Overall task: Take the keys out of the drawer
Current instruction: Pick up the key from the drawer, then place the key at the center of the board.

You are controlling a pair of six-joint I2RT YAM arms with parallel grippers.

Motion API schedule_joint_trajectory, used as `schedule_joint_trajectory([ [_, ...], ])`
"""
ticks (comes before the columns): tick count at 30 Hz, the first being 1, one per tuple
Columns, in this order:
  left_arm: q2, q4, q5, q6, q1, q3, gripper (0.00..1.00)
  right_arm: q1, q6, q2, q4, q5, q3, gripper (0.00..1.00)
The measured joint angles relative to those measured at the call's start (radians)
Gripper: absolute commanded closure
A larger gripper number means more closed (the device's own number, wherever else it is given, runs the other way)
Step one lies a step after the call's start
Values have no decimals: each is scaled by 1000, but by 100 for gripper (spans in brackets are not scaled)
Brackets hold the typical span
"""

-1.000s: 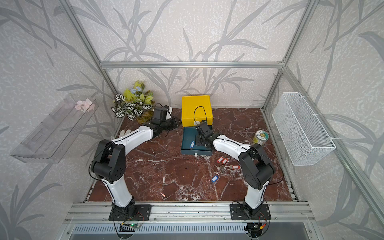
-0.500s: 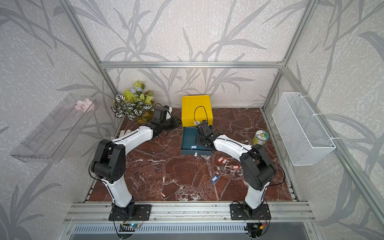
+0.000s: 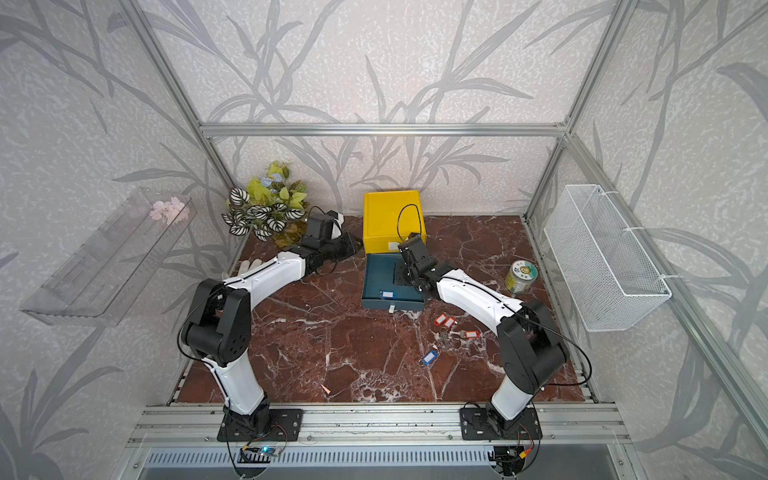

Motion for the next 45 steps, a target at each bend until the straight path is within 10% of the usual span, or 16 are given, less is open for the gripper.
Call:
schedule_joint_trajectory([
  [13, -9, 3, -15, 11, 0, -2, 75, 0, -69, -344, 15, -63, -114, 100],
  [24, -203, 37, -115, 101, -11, -91, 75, -1, -80, -623, -332, 43, -179, 100],
  [35, -229, 49, -151, 152, -23, -103, 75, -1, 37, -580, -334, -78, -531, 99],
  [45, -239, 21, -150, 160, -25, -128, 75, -1, 16, -417, -342, -161, -488, 69],
])
